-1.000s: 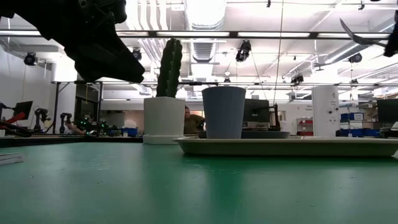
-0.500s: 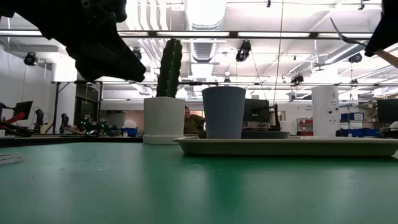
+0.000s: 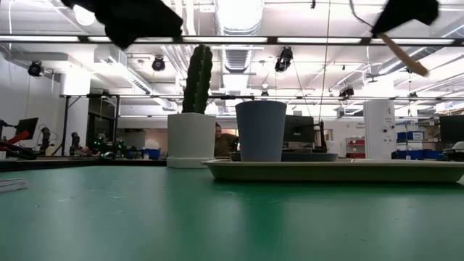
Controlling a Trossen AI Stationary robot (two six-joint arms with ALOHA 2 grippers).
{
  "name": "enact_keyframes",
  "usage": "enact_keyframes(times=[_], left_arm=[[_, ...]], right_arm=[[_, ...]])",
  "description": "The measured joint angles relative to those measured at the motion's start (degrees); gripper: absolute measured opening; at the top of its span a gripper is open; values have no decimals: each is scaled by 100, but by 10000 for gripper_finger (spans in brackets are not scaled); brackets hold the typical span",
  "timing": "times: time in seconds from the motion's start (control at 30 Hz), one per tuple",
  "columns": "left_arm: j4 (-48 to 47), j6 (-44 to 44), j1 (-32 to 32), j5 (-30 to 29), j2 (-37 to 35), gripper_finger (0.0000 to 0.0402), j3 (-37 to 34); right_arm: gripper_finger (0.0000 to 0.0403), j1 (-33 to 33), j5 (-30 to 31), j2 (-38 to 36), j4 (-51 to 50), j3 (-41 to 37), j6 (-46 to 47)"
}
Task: Pick and place plate/cup/fork/spoon on tray
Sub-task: Put the light orange fork on the white serving tray at the top of the blue plate
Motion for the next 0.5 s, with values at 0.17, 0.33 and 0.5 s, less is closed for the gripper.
enact_keyframes(times=[0.17,0.33,0.5], left_arm=[[16,1260,26,-721,-517,106,0],[531,2725,197,-1518,-919,106,0],[1290,3835,456,-1564,-1192,106,0]], right_arm=[[22,-1147,-501,278,867,570,-1866],[22,-2632,-1288,808,1124,1362,-3502],[22,-4292,-2528,1544,1121,2184,-4862]])
